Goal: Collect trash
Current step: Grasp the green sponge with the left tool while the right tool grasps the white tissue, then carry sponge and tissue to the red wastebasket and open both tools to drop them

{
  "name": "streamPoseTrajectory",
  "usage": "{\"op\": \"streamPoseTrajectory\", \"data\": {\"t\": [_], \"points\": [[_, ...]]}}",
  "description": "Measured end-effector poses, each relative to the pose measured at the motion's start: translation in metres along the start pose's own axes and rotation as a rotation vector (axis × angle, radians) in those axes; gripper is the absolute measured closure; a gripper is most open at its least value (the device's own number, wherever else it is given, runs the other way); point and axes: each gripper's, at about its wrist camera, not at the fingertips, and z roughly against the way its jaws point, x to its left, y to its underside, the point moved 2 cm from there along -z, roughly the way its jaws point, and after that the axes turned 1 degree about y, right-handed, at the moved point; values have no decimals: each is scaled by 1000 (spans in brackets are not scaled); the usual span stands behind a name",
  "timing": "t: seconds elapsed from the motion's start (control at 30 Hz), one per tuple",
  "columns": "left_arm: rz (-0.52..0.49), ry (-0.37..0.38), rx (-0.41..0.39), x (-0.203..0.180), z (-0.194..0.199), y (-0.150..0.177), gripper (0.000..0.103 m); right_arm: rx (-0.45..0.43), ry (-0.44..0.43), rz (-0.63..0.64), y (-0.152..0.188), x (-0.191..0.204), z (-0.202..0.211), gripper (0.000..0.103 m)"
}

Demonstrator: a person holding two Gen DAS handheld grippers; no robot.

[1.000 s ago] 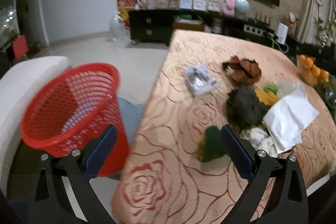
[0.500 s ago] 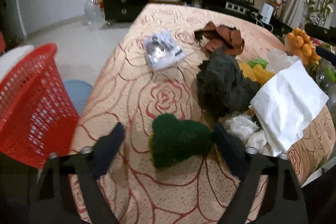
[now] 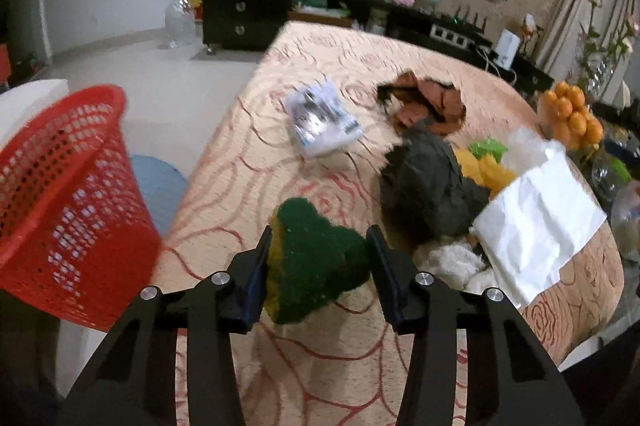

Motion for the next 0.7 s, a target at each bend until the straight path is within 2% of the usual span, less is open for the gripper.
{"op": "streamPoseTrajectory", "data": {"t": [0.17, 0.37, 0.47, 0.57, 0.7], "points": [[11, -43, -70, 13, 19, -8, 59, 30, 78, -61, 2, -34, -16, 7], [54, -64, -109, 27, 34, -14, 59, 110, 128, -30, 21, -45, -59, 8], [46, -83, -124, 28, 39, -14, 59, 129, 144, 21, 28, -40, -76, 17], [39, -94, -134, 29, 41, -13, 59, 165, 146, 70, 35, -35, -90, 41], [45, -114, -142, 33, 44, -14, 59, 207, 147, 79, 43, -37, -100, 61]]}}
